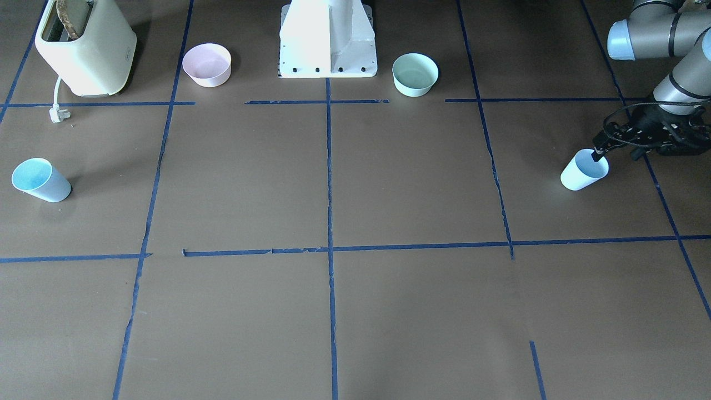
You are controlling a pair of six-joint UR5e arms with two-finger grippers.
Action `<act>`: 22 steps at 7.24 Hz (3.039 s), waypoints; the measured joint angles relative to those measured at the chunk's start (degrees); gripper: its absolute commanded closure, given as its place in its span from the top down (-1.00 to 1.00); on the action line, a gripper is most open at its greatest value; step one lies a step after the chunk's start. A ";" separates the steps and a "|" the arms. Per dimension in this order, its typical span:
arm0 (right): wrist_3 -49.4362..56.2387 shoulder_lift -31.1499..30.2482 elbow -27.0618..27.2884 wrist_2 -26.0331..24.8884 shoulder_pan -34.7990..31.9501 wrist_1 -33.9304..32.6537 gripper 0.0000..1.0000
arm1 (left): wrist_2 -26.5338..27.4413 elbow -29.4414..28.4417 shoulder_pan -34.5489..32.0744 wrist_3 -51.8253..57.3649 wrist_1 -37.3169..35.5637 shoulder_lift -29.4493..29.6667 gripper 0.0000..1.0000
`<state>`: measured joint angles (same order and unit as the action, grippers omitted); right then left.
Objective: Stack blue cups with both arms
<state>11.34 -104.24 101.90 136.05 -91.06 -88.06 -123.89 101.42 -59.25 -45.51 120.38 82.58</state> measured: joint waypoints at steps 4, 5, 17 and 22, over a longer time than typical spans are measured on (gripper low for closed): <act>0.00 -0.03 -0.03 -0.02 0.00 0.02 1.00 | 1.01 -3.45 1.54 -0.78 1.91 0.90 1.00; 0.00 -0.02 -0.03 -0.04 0.00 0.05 1.00 | 1.02 -5.01 2.16 -0.75 2.85 1.49 1.00; 0.00 -0.10 0.06 0.06 0.00 0.67 1.00 | -3.64 3.63 3.67 -3.46 -12.24 12.78 -1.00; -0.09 -0.17 0.09 0.09 0.00 0.82 1.00 | 5.36 -5.75 19.93 -27.97 -26.69 45.55 -1.00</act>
<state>11.25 -104.41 101.98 136.14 -91.06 -87.24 -118.53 95.67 -39.32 -73.48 93.69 128.13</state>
